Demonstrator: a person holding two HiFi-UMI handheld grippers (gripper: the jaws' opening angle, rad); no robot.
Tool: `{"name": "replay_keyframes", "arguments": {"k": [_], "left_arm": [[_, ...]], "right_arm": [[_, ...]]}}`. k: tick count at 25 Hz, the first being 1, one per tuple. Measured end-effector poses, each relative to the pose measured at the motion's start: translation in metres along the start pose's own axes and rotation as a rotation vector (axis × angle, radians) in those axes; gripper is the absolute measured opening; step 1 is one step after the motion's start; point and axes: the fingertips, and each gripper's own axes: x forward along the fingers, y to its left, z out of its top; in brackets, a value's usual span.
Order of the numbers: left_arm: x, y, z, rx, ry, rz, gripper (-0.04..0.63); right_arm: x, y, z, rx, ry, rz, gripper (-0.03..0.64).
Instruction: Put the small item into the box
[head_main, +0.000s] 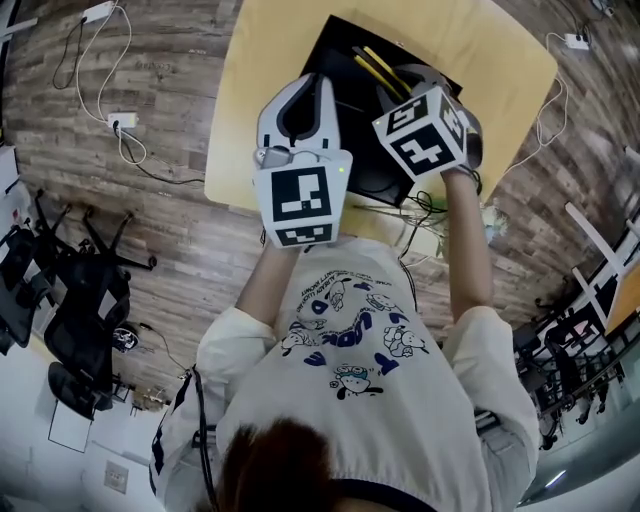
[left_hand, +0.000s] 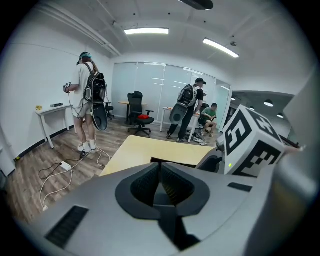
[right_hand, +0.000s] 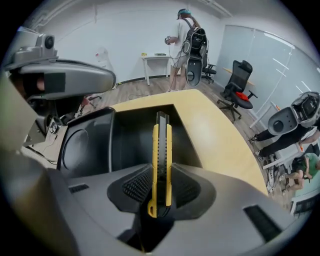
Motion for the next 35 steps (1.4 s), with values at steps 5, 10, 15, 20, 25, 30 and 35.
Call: {"name": "replay_keyframes", "arguments": {"k": [5,10,15,20,25,30,35], "left_arm": [[0.002,0.000,-0.004,-0.012,0.013,0.004,0.029],[0.002,0.003,-0.006,-0.014,0.017,0.011,0.029],[0.002,0.007,-0.008,-0.022,0.019,0.018,0.029],[-0.001,0.010,-0.008,-0.027,0.009,0.017,0.029],[-0.010,0.010,0.002,-0.017,-0.022,0.007,0.029],[-0.027,0.009,0.019,-0.003,-0.070,-0.014,0.029],[-0.043,0.007,0.041,0.024,-0.134,-0.045,0.029]], "right_arm": [[0.011,0.003,-0.011,-0.054,0.084,0.030,0.121],[0.022,0.005,-0.014,-0.096,0.125,0.049,0.121],[0.029,0.007,-0.017,-0.088,0.133,0.081,0.124],[0.025,0.005,-0.012,-0.061,0.098,0.073,0.132],[-0.005,-0.003,0.008,0.042,-0.044,0.009,0.128],[-0.053,-0.005,0.028,0.143,-0.208,-0.108,0.080],[-0.105,-0.009,0.044,0.286,-0.388,-0.241,0.054]]}}
